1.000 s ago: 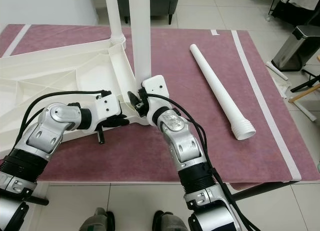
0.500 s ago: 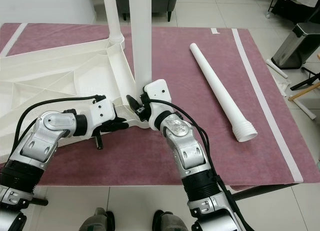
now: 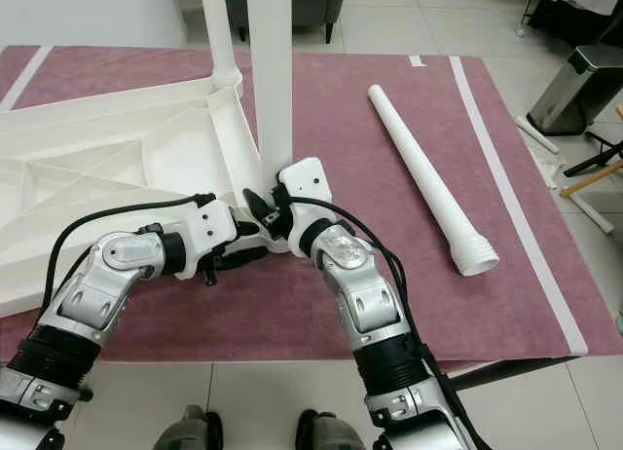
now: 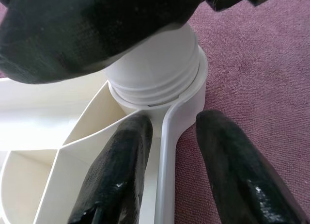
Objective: Building children table
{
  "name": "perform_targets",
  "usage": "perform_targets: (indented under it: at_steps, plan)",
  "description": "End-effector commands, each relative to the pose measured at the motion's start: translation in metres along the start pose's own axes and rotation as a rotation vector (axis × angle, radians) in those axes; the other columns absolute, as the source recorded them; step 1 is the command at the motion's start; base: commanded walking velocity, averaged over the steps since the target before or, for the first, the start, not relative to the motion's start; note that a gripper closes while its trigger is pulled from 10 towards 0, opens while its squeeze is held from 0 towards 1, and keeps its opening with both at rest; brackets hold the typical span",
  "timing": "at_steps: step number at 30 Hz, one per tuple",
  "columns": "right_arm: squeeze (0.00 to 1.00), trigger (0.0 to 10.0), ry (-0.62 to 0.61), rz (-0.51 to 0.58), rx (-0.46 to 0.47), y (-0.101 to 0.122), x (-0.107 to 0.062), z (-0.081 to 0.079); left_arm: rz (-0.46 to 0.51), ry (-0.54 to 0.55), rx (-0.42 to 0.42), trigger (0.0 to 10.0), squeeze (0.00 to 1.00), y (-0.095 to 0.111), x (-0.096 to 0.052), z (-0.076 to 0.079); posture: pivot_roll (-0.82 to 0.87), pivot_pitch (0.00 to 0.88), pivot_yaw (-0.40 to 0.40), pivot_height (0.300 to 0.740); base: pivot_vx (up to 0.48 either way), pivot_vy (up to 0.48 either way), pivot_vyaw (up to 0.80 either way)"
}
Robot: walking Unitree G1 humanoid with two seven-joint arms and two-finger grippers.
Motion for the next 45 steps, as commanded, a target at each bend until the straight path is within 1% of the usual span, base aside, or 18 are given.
perform_targets:
  at_steps: [1,2,3,4,5,17,19,21,22,24,25,26,27,31,37,39,44,45]
  plan:
    - [0.0,10.0,0.128,-0.021,0.038,-0.006,0.003,-0.027,-0.078,0.026,0.011,4.9,0.0,-0.012,-0.001,-0.006,0.13,0.168,-0.018,0.74,0.0,0.0,0.0]
    - [0.0,10.0,0.128,-0.021,0.038,-0.006,0.003,-0.027,-0.078,0.026,0.011,4.9,0.0,-0.012,-0.001,-0.006,0.13,0.168,-0.018,0.74,0.0,0.0,0.0]
    - [0.0,10.0,0.127,-0.017,0.037,-0.005,0.003,-0.026,-0.111,0.026,0.019,3.1,0.0,-0.018,-0.002,-0.007,0.13,0.169,-0.017,0.74,0.0,0.0,0.0]
    - [0.0,10.0,0.127,-0.017,0.037,-0.005,0.003,-0.026,-0.111,0.026,0.019,3.1,0.0,-0.018,-0.002,-0.007,0.13,0.169,-0.017,0.74,0.0,0.0,0.0]
    - [0.0,10.0,0.126,-0.017,0.036,-0.004,0.003,-0.026,-0.113,0.023,0.015,0.0,0.0,-0.019,-0.003,-0.007,0.13,0.168,-0.017,0.74,0.0,0.0,0.0]
    - [0.0,10.0,0.154,0.005,0.024,0.001,0.002,-0.027,-0.098,-0.041,0.026,0.0,0.0,-0.018,-0.007,0.003,0.13,0.162,-0.018,0.74,0.0,0.0,0.0]
    - [0.0,10.0,0.262,0.051,-0.012,0.012,-0.006,-0.034,-0.074,-0.059,0.045,0.0,0.0,-0.01,-0.011,0.004,0.13,0.16,-0.018,0.74,0.0,0.0,0.0]
    - [0.0,10.0,0.282,0.058,-0.02,0.014,-0.007,-0.035,-0.07,-0.059,0.049,0.0,0.0,-0.009,-0.012,0.003,0.13,0.16,-0.018,0.74,0.0,0.0,0.0]
    - [1.0,10.0,0.31,0.062,-0.028,0.016,-0.01,-0.036,-0.065,-0.067,0.056,0.0,0.0,-0.007,-0.013,0.004,0.13,0.158,-0.018,0.74,0.0,0.0,0.0]
    - [1.0,10.0,0.373,0.071,-0.048,0.02,-0.016,-0.037,-0.055,-0.079,0.072,0.0,0.0,-0.003,-0.015,0.005,0.14,0.156,-0.019,0.74,0.0,0.0,0.0]
    - [0.7,10.0,0.389,0.073,-0.053,0.021,-0.018,-0.038,-0.053,-0.082,0.076,0.0,0.0,-0.002,-0.016,0.005,0.14,0.156,-0.019,0.74,0.0,0.0,0.0]
    - [0.7,10.0,0.389,0.073,-0.053,0.021,-0.018,-0.038,-0.053,-0.082,0.076,0.0,0.0,-0.002,-0.016,0.005,0.14,0.156,-0.019,0.74,0.0,0.0,0.0]
    - [0.0,10.0,0.45,0.082,-0.065,0.025,-0.024,-0.042,-0.044,-0.088,0.084,0.0,0.0,0.001,-0.017,0.007,0.14,0.156,-0.021,0.74,0.0,0.0,0.0]
    - [0.0,10.0,0.677,0.068,-0.106,0.031,-0.053,-0.05,-0.001,-0.163,0.135,0.0,0.0,0.014,-0.028,0.022,0.14,0.154,-0.023,0.74,0.0,0.0,0.0]
    - [0.0,10.0,0.726,0.015,-0.12,0.022,-0.06,-0.041,0.014,-0.269,0.163,0.0,0.0,0.018,-0.041,0.048,0.14,0.155,-0.026,0.74,0.0,0.0,0.0]
    - [0.0,10.0,0.784,-0.015,-0.104,0.017,-0.066,-0.039,0.015,-0.312,0.17,0.0,0.0,0.019,-0.053,0.059,0.15,0.161,-0.032,0.74,0.0,0.0,0.0]
    - [0.0,10.0,0.841,-0.023,-0.065,0.016,-0.071,-0.041,0.019,-0.341,0.172,0.0,0.0,0.022,-0.063,0.066,0.16,0.162,-0.034,0.74,0.0,0.0,0.0]
    - [0.0,3.6,0.859,-0.024,-0.058,0.015,-0.072,-0.043,0.022,-0.351,0.17,0.0,0.0,0.022,-0.066,0.068,0.16,0.163,-0.035,0.74,0.0,0.0,0.0]
Point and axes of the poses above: a point about 5 cm out from each wrist's last joint towards the gripper, its own x axis pointing out of the wrist towards the gripper, its own y axis along the axis of the wrist's last joint, z = x × y, the point moved 6 cm from there along x, pointing out of the wrist towards the gripper
